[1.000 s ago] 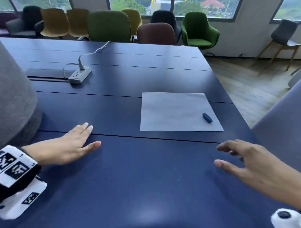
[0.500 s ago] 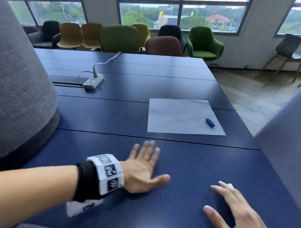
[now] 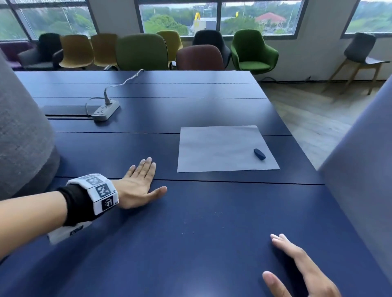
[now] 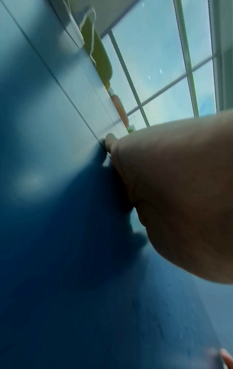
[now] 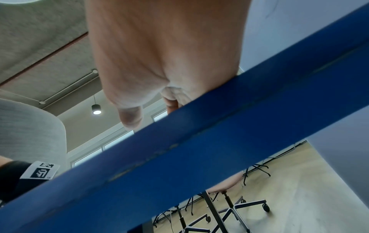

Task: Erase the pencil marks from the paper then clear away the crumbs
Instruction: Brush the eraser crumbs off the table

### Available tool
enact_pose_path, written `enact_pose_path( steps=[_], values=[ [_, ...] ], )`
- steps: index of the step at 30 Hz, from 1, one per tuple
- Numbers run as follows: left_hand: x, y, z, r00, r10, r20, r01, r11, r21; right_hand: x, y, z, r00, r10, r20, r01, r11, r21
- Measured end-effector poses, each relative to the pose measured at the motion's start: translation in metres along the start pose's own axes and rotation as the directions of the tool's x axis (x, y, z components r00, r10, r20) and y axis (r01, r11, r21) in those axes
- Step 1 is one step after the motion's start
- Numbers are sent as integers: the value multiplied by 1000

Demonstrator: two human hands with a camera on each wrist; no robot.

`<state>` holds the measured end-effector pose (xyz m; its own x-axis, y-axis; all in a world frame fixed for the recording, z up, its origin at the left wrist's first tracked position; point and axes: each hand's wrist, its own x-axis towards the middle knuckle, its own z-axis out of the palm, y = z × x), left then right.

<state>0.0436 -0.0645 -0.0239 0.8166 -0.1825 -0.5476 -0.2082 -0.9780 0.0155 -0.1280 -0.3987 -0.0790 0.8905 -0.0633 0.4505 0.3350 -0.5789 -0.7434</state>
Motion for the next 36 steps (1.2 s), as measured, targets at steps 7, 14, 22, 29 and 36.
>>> enact_pose_path(
  steps=[7, 14, 22, 29, 36],
  values=[
    [-32, 104, 33, 929, 338, 152, -351, 934, 67, -2, 0, -2, 998, 54, 22, -54, 999, 0],
    [-52, 151, 6, 894, 437, 99, -409, 887, -216, -4, -3, -4, 997, 78, 2, -78, 997, 25],
    [-108, 6, 75, 948, -318, 31, 317, 922, -223, -11, 4, -6, 985, 169, 29, -171, 981, 90],
    [-75, 68, 66, 989, -150, 14, 147, 936, -320, -8, -3, -5, 990, 137, 23, -138, 990, 29],
    [-44, 189, 37, 968, 232, 97, -191, 929, -315, -11, 19, -8, 980, 167, 108, -177, 980, 94]
  ],
)
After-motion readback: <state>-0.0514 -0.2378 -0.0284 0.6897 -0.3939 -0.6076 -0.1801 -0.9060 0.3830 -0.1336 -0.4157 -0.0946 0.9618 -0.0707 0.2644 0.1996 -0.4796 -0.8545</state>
